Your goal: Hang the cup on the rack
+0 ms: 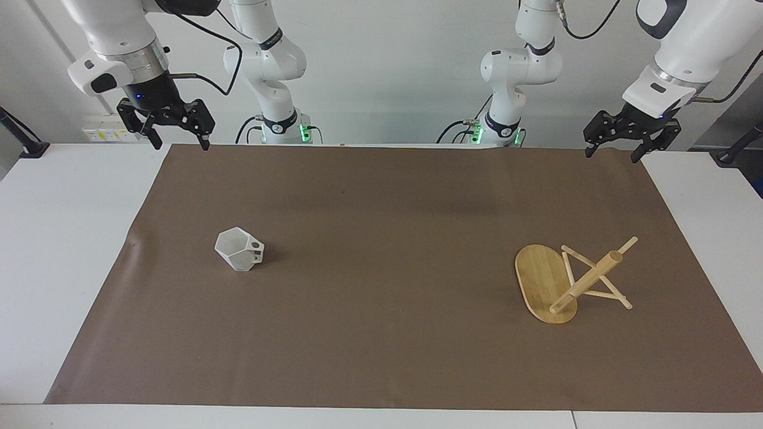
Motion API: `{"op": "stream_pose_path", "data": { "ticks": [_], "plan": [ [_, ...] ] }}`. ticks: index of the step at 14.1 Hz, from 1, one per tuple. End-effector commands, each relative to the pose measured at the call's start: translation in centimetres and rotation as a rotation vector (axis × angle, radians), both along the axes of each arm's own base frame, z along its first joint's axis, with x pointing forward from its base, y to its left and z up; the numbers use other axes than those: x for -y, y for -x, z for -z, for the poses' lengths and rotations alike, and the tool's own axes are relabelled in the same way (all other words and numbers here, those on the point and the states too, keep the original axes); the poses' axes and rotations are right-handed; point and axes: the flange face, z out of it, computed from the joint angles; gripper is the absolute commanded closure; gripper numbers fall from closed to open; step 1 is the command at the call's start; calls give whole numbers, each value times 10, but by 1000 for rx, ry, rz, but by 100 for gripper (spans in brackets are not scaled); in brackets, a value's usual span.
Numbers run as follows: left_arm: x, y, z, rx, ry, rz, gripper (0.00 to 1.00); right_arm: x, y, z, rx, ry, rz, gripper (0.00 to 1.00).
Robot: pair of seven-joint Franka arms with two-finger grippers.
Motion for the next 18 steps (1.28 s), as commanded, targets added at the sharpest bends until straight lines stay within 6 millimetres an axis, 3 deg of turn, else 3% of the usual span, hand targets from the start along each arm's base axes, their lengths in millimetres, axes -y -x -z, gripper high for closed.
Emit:
{"op": "stream_pose_path", "data": {
  "ticks": [1,18],
  "plan": [
    [-2,8,-2,-2,-7,5,0,1,2,-5,5,-2,17,0],
    [-2,8,-1,-3,-8,2,0,-1,7,-3,-12,-6,11,0]
  ]
}}
